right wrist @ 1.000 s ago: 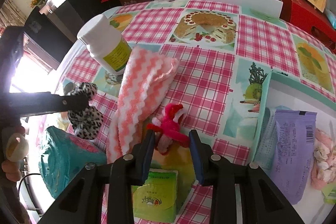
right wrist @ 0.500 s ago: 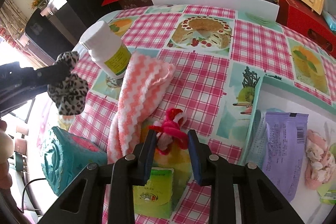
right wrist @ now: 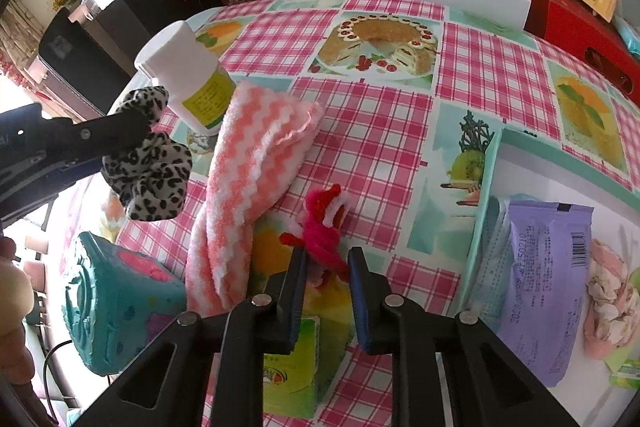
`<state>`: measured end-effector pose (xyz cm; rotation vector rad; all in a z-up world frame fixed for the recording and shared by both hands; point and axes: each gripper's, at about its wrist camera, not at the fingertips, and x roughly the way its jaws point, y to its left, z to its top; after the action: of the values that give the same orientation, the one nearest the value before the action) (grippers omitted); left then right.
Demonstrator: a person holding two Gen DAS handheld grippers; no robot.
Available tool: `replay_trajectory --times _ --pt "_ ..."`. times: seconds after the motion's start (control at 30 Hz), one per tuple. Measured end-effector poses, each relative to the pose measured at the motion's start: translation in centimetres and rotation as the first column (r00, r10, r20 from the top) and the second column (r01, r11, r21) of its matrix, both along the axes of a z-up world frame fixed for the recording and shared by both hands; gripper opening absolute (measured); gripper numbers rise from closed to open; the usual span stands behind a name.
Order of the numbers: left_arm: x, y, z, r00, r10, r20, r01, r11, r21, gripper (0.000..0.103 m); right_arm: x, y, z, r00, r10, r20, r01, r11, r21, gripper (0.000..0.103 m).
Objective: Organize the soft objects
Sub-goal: 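Lift the scrunchie with the left tool while the right tool lifts the red toy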
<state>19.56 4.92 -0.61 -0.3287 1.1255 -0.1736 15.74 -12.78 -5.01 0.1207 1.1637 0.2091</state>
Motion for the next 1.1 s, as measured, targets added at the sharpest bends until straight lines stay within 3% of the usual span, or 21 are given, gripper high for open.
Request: replay_trajectory --times 0.27,0.73,1.1 --pt "-0.1 0.4 0.3 1.000 0.004 0.010 -0.004 1.000 -0.020 0.032 -0.4 -0.1 1.1 0.999 -0.003 0.033 0.003 1.000 0.003 0.015" --pt "-0.6 0.8 1.4 0.999 0.008 0.044 -0.007 1.000 -0.029 0.032 -1.4 -1.1 3.1 0.995 -0.019 0.098 0.017 1.000 0.022 0.011" --pt "-1.8 0.5 4.1 0.992 -0.005 0.124 0.010 0.999 -0.038 0.032 -3.0 -2.5 6.4 0.981 -0.055 0.185 0.045 0.997 0.055 0.011"
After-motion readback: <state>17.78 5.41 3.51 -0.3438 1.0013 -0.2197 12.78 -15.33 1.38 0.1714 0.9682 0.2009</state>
